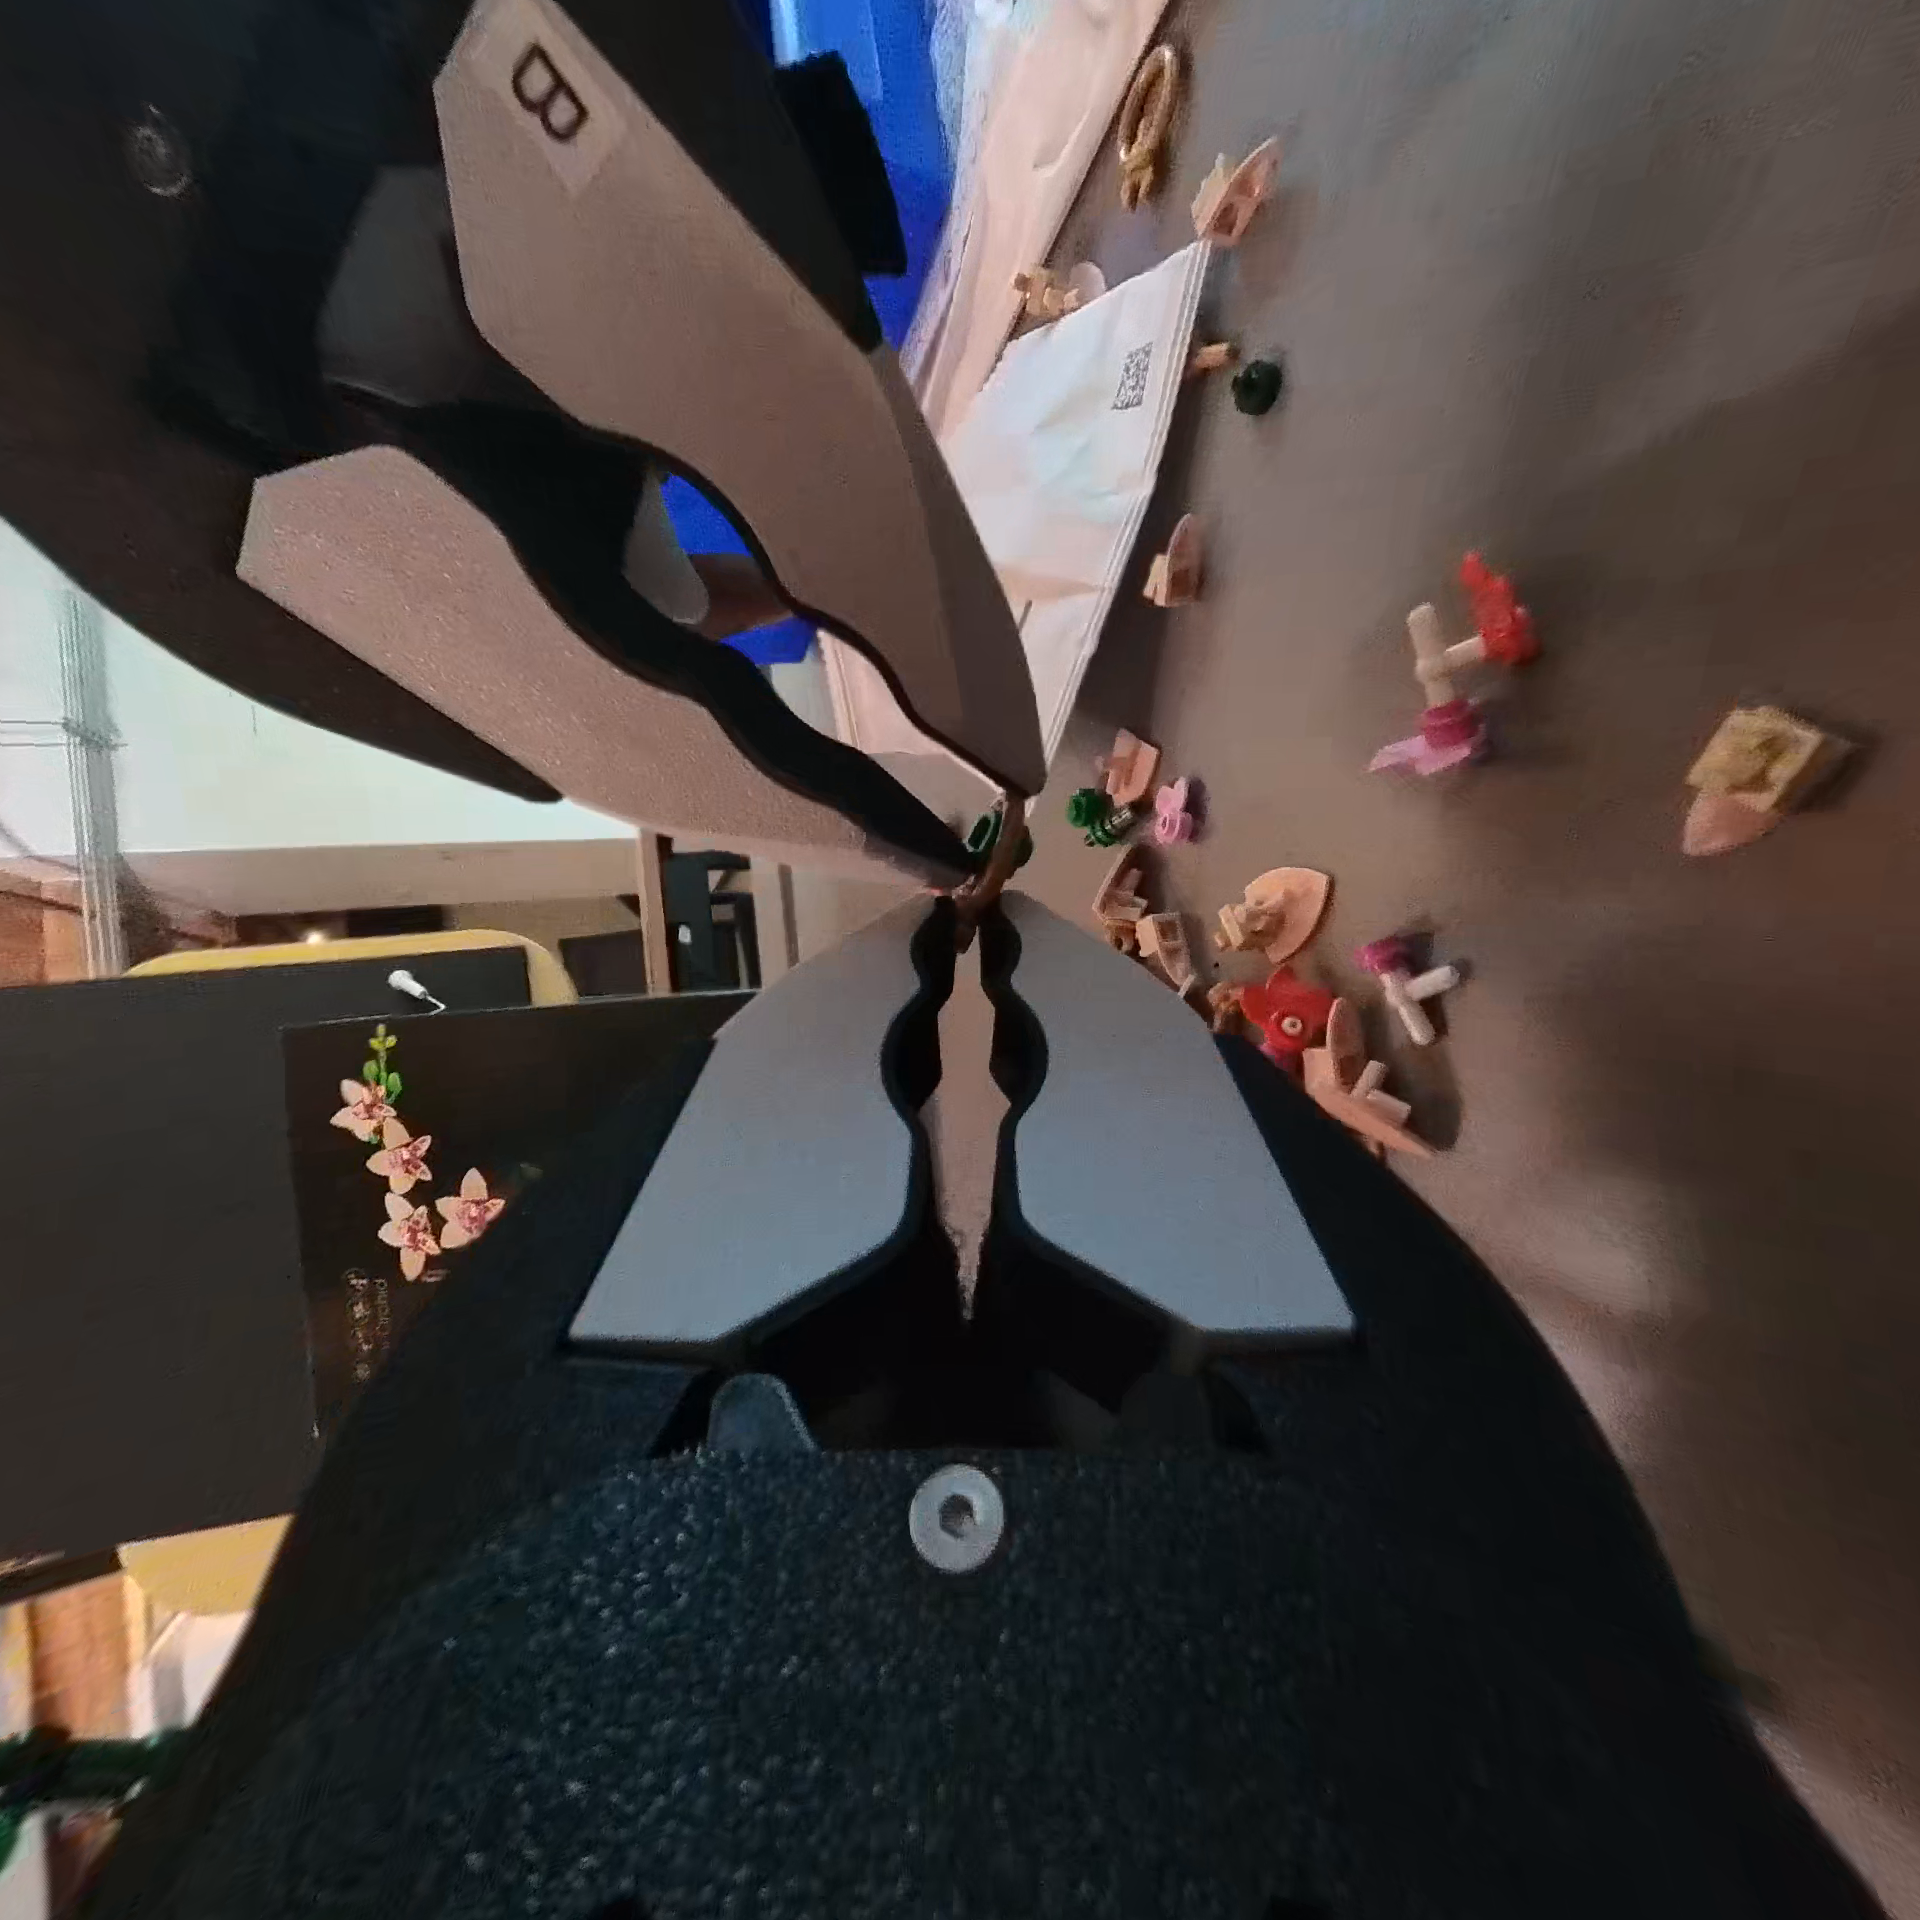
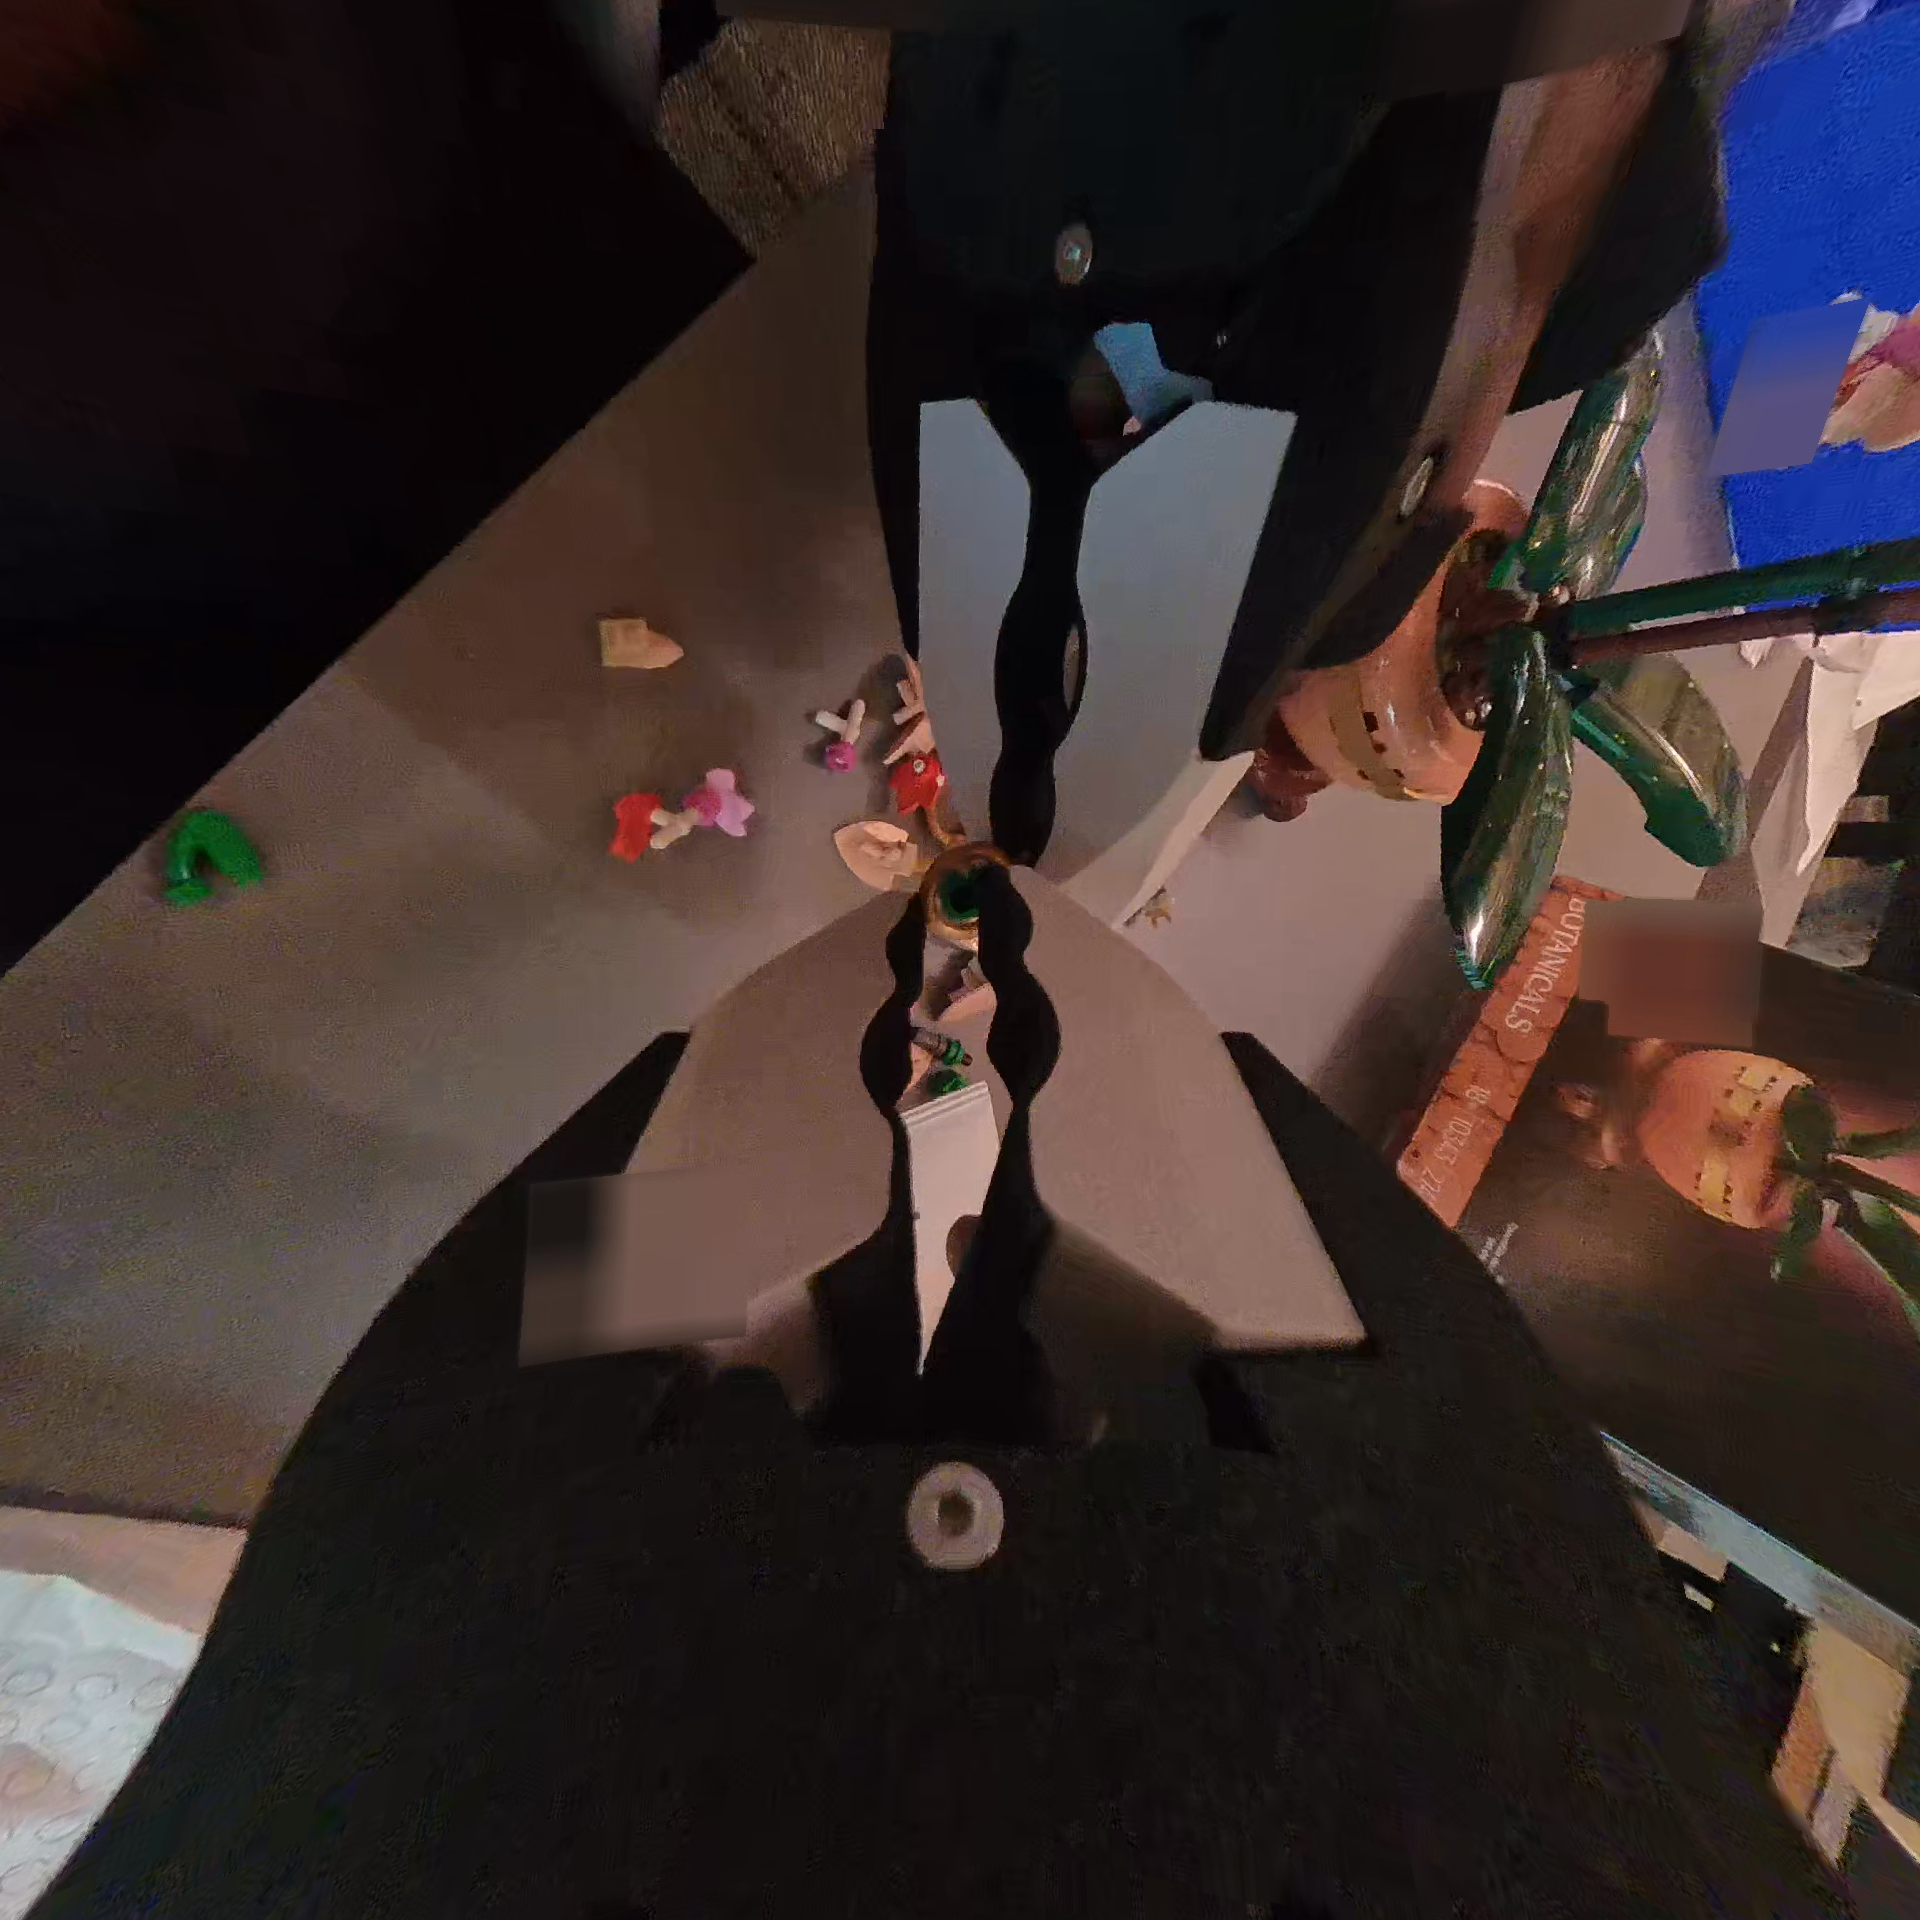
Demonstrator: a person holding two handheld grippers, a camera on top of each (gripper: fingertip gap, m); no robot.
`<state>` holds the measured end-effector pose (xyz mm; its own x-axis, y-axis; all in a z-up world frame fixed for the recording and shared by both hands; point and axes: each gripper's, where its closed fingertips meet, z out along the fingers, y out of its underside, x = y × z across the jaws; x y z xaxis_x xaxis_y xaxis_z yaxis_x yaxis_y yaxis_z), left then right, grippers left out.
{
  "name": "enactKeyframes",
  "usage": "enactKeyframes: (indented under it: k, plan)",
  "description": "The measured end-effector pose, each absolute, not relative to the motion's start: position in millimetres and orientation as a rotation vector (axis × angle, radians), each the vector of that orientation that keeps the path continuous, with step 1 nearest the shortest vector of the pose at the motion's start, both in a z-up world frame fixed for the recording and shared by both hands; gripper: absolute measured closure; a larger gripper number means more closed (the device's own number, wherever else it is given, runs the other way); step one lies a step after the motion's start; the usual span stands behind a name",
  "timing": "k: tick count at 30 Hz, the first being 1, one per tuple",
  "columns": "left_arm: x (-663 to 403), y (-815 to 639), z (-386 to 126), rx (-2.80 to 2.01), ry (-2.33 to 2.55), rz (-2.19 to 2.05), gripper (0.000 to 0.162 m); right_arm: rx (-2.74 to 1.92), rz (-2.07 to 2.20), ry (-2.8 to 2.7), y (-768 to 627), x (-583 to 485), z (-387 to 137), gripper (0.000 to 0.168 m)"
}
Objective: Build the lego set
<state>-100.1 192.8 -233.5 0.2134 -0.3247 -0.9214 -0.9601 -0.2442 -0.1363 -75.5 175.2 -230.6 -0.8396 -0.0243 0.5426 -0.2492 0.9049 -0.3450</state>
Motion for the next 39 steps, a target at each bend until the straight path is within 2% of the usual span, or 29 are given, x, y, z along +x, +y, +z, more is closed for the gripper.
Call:
enactKeyframes:
  k: [8,11,13,16,20,23,29,32,39]
  plan:
    - [-98,199,-233,-1.728,1.132,1.07,0.158,0.231,0.276,-2.42,186,-71,-231,0.159]
    - [-139,190,-212,-1.76,0.994,1.242,0.159,0.184,0.306,-2.545,192,-52,-239,0.167]
    - [-133,186,-205,-1.766,0.903,1.038,0.159,0.196,0.25,-2.394,202,-64,-238,0.168]
    - [-123,191,-202,-1.7,0.98,1.161,0.159,0.032,0.494,-2.351,197,-71,-226,0.168]
    - [-130,187,-203,-1.69,0.973,1.225,0.158,-0.164,0.542,-2.293,216,-85,-235,0.166]
    - [-133,182,-202,-1.647,1.021,1.325,0.158,-0.267,0.647,-2.199,211,-88,-227,0.156]
    - [-131,178,-201,-1.547,1.083,1.49,0.158,-0.712,1.275,-2.026,174,-88,-180,0.154]
    - [-128,177,-203,-1.543,1.096,1.495,0.158,-0.774,1.218,-2.066,164,-89,-191,0.152]
    - [-120,175,-200,-1.456,1.149,1.566,0.157,-0.892,1.176,-2.09,159,-98,-204,0.162]
